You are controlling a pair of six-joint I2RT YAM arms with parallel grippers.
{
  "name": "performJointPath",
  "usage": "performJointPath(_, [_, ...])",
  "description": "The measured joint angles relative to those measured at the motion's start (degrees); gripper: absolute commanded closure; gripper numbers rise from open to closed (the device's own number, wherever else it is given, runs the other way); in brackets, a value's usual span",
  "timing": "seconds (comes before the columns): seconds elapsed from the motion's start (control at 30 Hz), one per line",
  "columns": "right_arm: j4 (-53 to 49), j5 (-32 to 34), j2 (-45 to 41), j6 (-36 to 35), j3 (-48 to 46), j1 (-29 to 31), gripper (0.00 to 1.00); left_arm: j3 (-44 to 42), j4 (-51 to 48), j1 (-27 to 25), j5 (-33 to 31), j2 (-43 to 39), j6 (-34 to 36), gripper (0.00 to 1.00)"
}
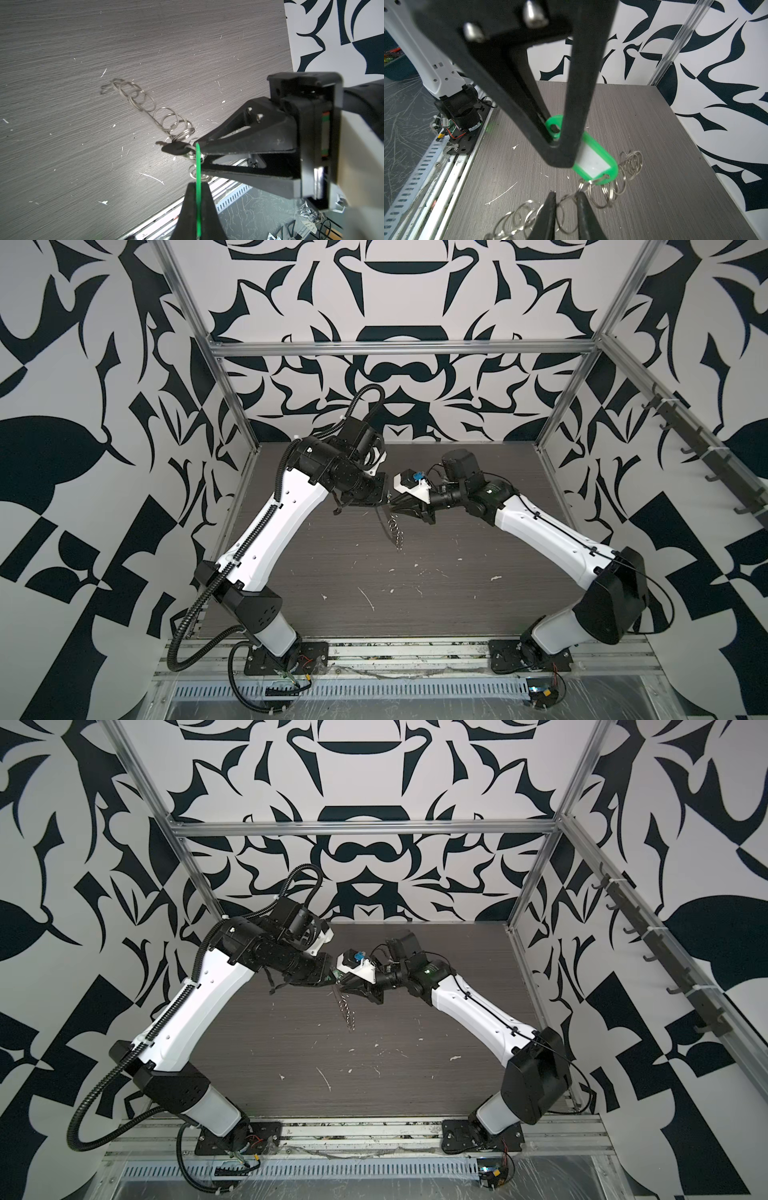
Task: Remove the keys from the keyring
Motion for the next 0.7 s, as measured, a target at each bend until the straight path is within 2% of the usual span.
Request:
performJointPath(0.4, [1.92, 0.15, 1.7, 2.84, 0.98, 0.24, 0.83, 0.0, 0.09, 0.09, 0.09, 0.0, -0.02, 1.0])
performJointPath(0.57, [2.6, 0.24, 1.75, 3.69, 1.2, 0.26, 1.0, 0.0, 0.15, 0.09, 0.24, 0.0, -0.02, 1.0])
performJointPath(0.7, [2.82, 0.37, 2.03, 4.11, 1.53, 0.26, 1.0, 0.0, 0.15, 0.09, 0.22, 0.0, 0.0, 1.0])
